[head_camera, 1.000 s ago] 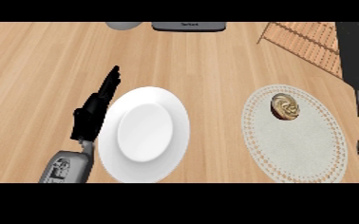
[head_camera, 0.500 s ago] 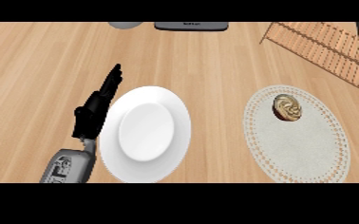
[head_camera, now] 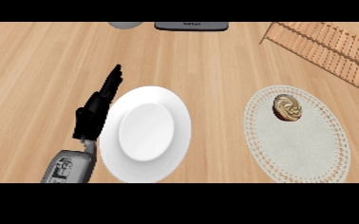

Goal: Pick the squash from the placemat and place it in the tiered shelf

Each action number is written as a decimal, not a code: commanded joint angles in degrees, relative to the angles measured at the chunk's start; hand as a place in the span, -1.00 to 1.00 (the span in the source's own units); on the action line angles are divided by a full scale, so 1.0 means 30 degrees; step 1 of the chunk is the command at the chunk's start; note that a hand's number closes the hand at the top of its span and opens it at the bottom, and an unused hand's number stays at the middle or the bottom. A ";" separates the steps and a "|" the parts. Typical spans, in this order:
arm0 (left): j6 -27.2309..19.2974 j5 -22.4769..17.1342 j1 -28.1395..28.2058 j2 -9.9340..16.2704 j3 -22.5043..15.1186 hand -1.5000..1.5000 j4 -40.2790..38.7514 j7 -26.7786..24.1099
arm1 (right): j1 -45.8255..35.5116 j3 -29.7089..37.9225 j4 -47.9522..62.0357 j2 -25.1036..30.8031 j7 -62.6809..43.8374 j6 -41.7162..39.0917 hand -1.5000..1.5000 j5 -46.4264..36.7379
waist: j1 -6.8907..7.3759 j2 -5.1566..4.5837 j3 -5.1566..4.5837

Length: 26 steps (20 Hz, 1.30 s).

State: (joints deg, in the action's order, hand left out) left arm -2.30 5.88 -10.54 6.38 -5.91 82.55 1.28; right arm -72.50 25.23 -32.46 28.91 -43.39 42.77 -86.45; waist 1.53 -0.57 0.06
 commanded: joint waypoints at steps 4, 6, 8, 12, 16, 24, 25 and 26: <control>-0.0212 0.0251 0.0029 -0.0331 -0.0006 0.00 0.0103 0.0121 | -0.0092 0.0542 0.1805 0.0548 0.1491 0.2162 1.00 0.1337 | -0.0024 0.0008 -0.0013; -0.0403 0.0462 -0.0437 -0.0540 -0.0299 0.00 0.0071 0.0755 | 0.1083 -0.0210 0.2318 0.1153 -0.3987 0.0172 1.00 -0.2691 | -0.0255 0.0006 -0.0057; 0.0077 0.0174 -0.0709 0.0050 0.0337 0.00 -0.0551 0.0252 | 0.0657 -0.0110 0.1837 0.1742 -0.4855 -0.0057 -1.00 -0.2906 | -0.0282 0.0050 -0.0043; 0.0191 -0.0036 -0.0235 0.0144 0.0742 0.00 -0.0746 -0.0205 | 0.1305 -0.0183 0.1550 0.1410 -0.5732 0.0068 -1.00 -0.3225 | -0.0241 0.0079 -0.0027; 0.0560 -0.0202 -0.0204 0.0235 0.0799 0.00 -0.0492 -0.0277 | 0.1809 0.0357 0.0405 0.0930 -0.4677 0.1310 -1.00 -0.1749 | -0.0293 0.0105 -0.0019; 0.0401 0.0095 0.0812 0.0147 0.0675 0.00 0.0285 -0.0245 | 0.2343 0.0824 -0.2623 0.0485 -0.2196 0.0755 -1.00 0.1863 | -0.0427 0.0212 -0.0017; 0.0188 0.0273 0.0519 0.0016 0.0671 0.00 -0.0083 -0.0226 | 0.1733 0.0331 -0.3680 -0.0022 -0.2428 -0.0359 -1.00 0.1878 | -0.0547 0.0266 -0.0025; 0.0508 -0.0047 0.0211 0.0097 0.0666 0.00 0.0750 0.0693 | 0.1730 0.0740 -0.3070 0.0150 -0.1951 0.0482 -1.00 0.2695 | -0.0385 0.0211 -0.0014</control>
State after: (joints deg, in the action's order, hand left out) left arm -1.22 6.13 -9.62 6.61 -4.07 83.05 1.73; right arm -66.94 27.02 -39.41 29.62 -51.98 44.37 -83.40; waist 0.22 0.07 0.00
